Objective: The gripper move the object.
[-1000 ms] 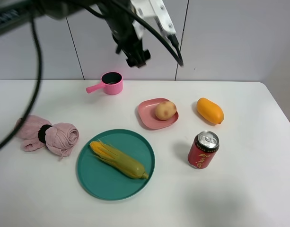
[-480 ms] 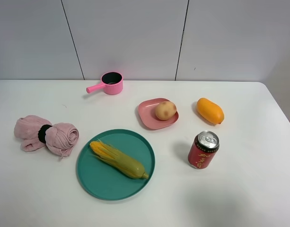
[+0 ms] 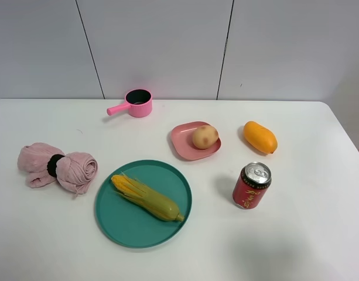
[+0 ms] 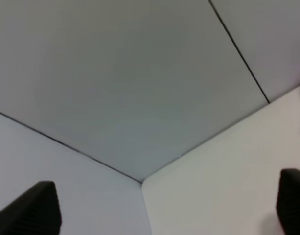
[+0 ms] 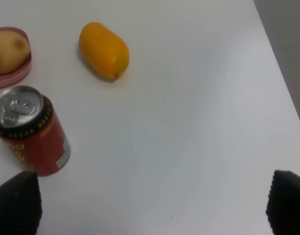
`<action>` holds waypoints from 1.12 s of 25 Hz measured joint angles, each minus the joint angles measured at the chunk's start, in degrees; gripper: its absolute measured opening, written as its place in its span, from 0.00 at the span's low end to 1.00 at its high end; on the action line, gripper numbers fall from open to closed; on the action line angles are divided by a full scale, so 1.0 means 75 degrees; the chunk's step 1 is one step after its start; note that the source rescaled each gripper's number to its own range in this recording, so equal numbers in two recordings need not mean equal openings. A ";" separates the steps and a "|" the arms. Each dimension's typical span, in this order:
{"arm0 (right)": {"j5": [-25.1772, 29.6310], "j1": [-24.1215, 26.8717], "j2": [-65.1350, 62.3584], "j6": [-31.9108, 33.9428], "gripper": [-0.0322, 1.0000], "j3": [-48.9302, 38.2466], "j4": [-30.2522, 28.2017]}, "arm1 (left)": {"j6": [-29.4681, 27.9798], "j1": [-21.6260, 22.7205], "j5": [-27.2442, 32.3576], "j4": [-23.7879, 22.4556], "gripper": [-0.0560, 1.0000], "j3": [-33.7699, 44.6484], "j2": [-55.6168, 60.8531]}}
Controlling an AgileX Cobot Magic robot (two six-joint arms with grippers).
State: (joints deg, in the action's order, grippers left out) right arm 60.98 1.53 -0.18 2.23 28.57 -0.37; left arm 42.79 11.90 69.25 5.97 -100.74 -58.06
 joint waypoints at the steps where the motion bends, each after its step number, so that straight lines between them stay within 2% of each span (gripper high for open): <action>1: 0.0000 0.0000 0.0000 0.0000 1.00 0.0000 0.0000 | -0.0104 0.0000 0.0003 -0.0066 0.91 0.0330 0.0370; 4: 0.0000 0.0000 0.0000 0.0000 1.00 0.0000 0.0000 | -0.0763 0.0000 0.0004 -0.0507 0.91 0.1222 0.1388; 9: 0.0000 0.0000 0.0000 0.0000 1.00 0.0000 0.0000 | -0.2376 0.0000 0.0010 -0.1204 0.91 0.2714 0.3032; 12: 0.0000 0.0000 0.0000 0.0000 1.00 0.0000 0.0000 | -0.2958 0.0000 0.0019 -0.1424 0.91 0.3578 0.4018; 15: 0.0000 0.0000 0.0000 0.0000 1.00 0.0000 0.0000 | -0.3622 0.0000 -0.0135 -0.1436 0.91 0.4427 0.4978; 20: 0.0000 0.0000 0.0000 0.0000 1.00 0.0000 0.0000 | -0.5040 0.0000 -0.1188 -0.1349 0.92 0.6129 0.6372; 24: 0.0000 0.0000 0.0000 0.0000 1.00 0.0000 0.0000 | -0.5293 0.0000 -0.1473 -0.0951 0.92 0.7610 0.7232; 28: 0.0000 0.0000 0.0000 0.0000 1.00 0.0000 0.0000 | -0.5409 0.0000 -0.1672 -0.0732 0.92 0.8617 0.7757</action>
State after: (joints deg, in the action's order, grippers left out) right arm 60.98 1.53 -0.18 2.23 28.57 -0.37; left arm 2.22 11.90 56.71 0.47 -36.11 0.12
